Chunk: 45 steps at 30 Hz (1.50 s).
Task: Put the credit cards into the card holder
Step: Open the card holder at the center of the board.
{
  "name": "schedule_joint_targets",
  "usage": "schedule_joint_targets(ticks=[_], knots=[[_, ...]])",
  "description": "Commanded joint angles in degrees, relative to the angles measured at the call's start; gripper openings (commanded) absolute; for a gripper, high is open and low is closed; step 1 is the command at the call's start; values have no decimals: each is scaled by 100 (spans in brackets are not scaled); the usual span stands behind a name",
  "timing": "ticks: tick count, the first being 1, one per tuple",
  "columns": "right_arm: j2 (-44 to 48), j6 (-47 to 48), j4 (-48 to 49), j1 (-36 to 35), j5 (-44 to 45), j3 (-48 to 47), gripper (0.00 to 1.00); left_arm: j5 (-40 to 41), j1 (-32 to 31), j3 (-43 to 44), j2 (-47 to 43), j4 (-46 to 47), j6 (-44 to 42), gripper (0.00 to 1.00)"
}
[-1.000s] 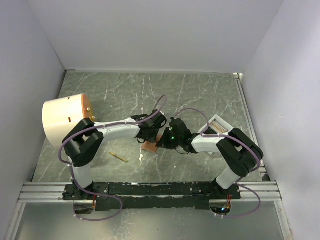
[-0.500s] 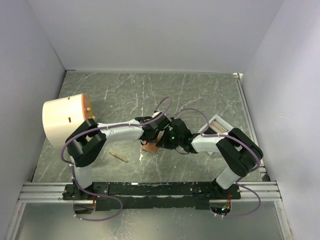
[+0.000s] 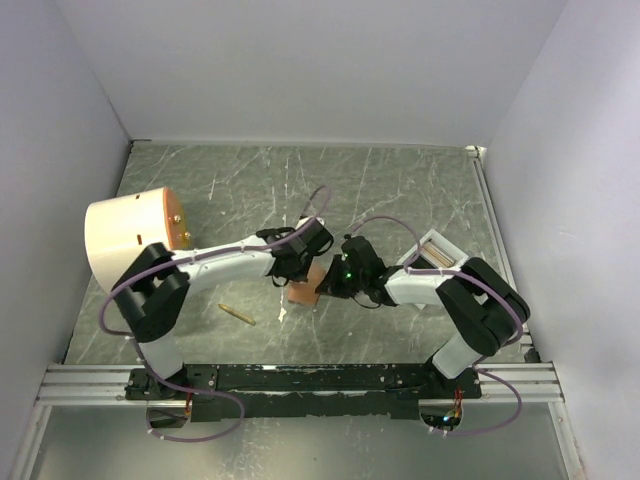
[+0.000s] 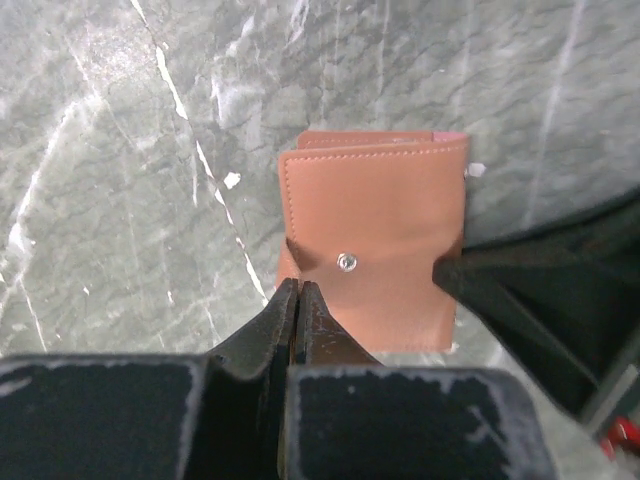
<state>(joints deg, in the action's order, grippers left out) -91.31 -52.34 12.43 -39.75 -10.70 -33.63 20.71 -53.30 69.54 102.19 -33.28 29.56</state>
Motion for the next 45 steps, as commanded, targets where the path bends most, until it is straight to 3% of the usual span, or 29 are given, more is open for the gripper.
schedule_joint_targets(ticks=[1, 6, 14, 20, 28, 45], knots=[[144, 439, -1074, 221, 557, 33, 8, -806, 204, -338, -777, 185, 408, 7], [445, 687, -1520, 247, 755, -183, 18, -1618, 521, -896, -1389, 730, 830, 7], [976, 964, -2466, 238, 902, -618, 41, -1849, 538, -1211, -1860, 1049, 880, 7], [1439, 708, -2466, 197, 752, -622, 51, -1998, 539, -1236, -1989, 1172, 894, 7], [1279, 543, -2257, -112, 579, -680, 59, -2294, 535, -1425, -1971, 1490, 1147, 7], [1590, 861, -2284, -490, 476, -846, 63, -2462, 532, -1320, -2046, 1538, 1219, 7]])
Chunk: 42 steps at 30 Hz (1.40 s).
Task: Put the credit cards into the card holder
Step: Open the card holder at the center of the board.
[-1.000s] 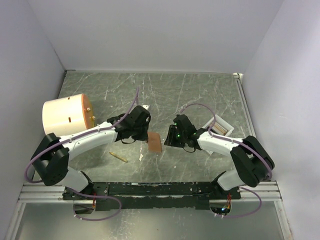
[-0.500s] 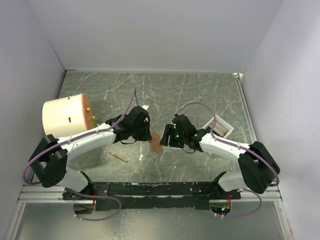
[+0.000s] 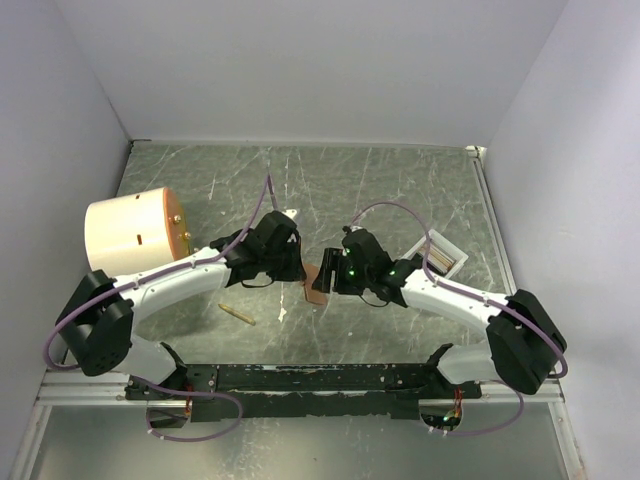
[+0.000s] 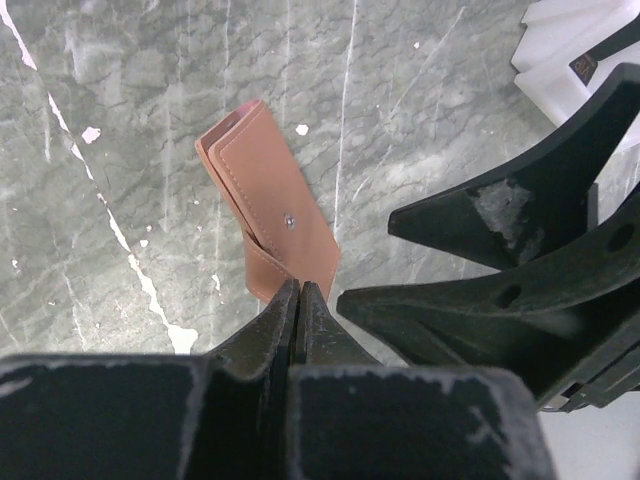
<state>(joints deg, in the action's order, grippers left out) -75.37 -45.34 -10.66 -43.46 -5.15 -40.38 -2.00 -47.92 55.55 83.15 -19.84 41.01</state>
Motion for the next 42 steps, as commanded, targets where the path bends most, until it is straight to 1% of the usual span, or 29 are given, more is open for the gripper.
schedule_joint_targets(ticks=[1, 10, 15, 19, 23, 26, 28, 29, 34, 42], knots=[[-4, 173, 8, -161, -44, -198, 63, -194, -3, 99, -108, 156, 71, 7], [-147, 186, -19, -308, 68, -317, 65, -324, -12, 79, -83, 257, 178, 7], [-337, 181, 281, -330, 81, -170, 64, -345, -19, 56, -112, 312, 206, 7], [-486, 167, 287, -337, 197, -156, 62, -269, -32, -27, -122, 280, 223, 7], [-454, 180, 146, -332, 541, -148, 52, -193, -33, -70, -162, 207, 225, 7], [-399, 213, -38, -337, 801, -189, 47, -59, -30, -53, -206, 83, 199, 7], [-334, 242, -72, -327, 921, -177, 38, 16, -25, -60, -248, 11, 188, 7], [-302, 253, -74, -331, 961, -157, 36, 43, -27, -73, -274, 1, 188, 7], [-317, 264, -119, -332, 982, -194, 33, -1, -33, -148, -356, 77, 223, 7], [-215, 359, -280, -327, 1368, -257, 28, 87, -32, -145, -358, -38, 170, 7]])
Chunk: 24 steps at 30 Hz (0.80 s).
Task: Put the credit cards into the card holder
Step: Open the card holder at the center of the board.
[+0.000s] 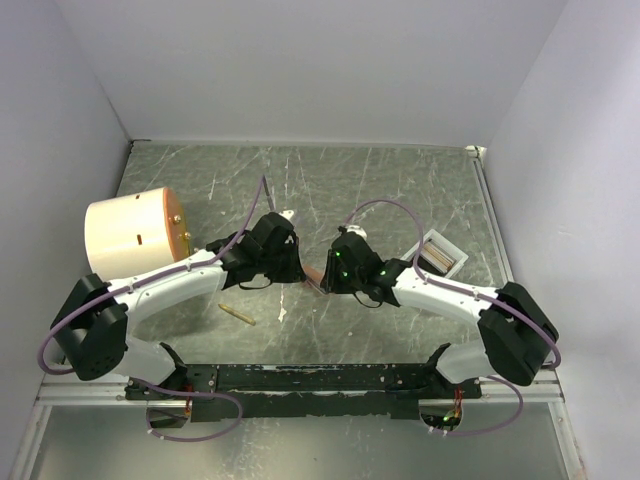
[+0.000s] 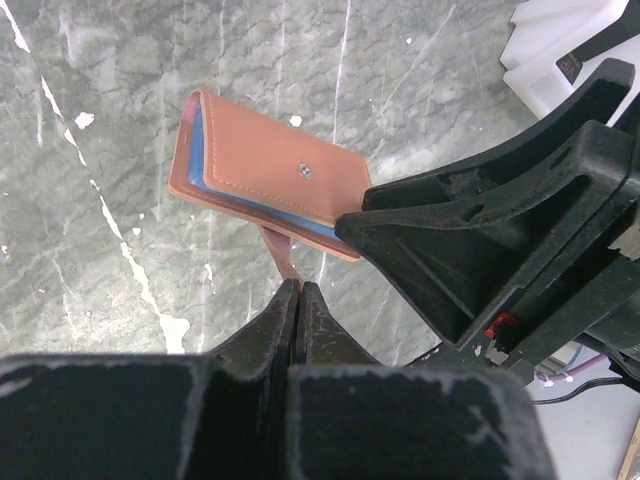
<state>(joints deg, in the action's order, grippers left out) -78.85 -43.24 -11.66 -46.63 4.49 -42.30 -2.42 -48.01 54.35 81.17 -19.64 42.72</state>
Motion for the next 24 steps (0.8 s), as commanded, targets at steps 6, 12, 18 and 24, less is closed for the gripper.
schedule_joint_targets(ticks=[6, 12, 18, 24], knots=[[45, 272, -278, -8, 724, -225, 27, 111, -23, -117, -225, -14, -8, 7], [-144, 382, -527, 10, 1063, -541, 27, 161, -17, -248, -266, -35, -10, 7], [-406, 558, -442, 181, 1172, -566, 28, 112, -20, -537, -403, 133, -75, 7], [-674, 556, -412, 274, 1185, -438, 26, 531, -10, -495, -338, -137, -144, 7]])
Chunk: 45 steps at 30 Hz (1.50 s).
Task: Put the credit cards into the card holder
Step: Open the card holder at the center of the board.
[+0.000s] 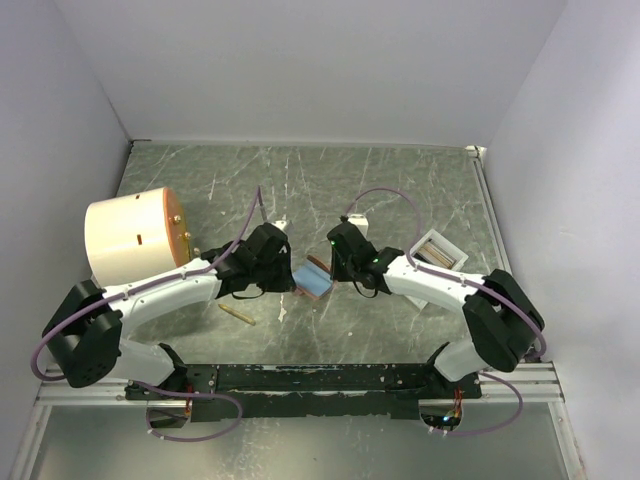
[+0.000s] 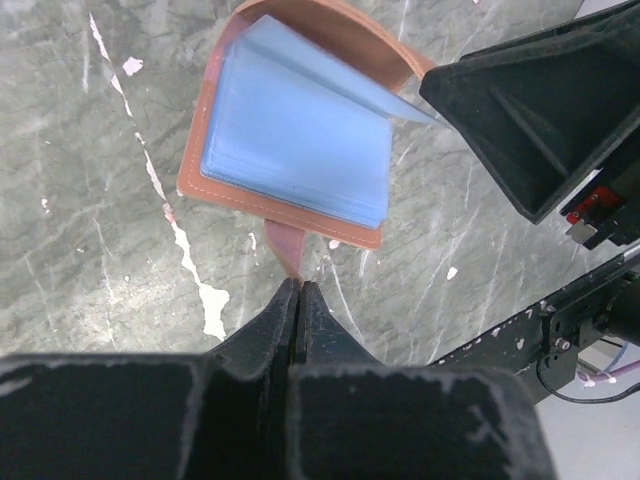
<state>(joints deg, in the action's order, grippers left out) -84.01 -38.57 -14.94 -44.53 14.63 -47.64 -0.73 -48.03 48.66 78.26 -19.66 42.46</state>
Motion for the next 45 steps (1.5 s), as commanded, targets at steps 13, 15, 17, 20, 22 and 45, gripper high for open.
schedule_joint_targets(ticks=[13, 15, 17, 20, 22, 45], knots=[[211, -37, -633, 106, 433, 273, 27, 607, 329, 166, -44, -301, -182, 7], [490, 50, -737, 103, 369, 186, 31, 386, 331, 152, -168, -123, -186, 7], [772, 156, -716, 105, 94, 115, 34, 216, 329, 142, -285, 17, -185, 7], [1100, 245, -476, 103, -516, 89, 38, 247, 331, 213, -354, 16, -209, 7], [1217, 176, -273, 93, -916, 92, 41, 331, 332, 263, -347, -56, -236, 7], [-205, 88, 165, -251, -59, 32, 14, 597, 548, 335, 161, -496, -186, 7]])
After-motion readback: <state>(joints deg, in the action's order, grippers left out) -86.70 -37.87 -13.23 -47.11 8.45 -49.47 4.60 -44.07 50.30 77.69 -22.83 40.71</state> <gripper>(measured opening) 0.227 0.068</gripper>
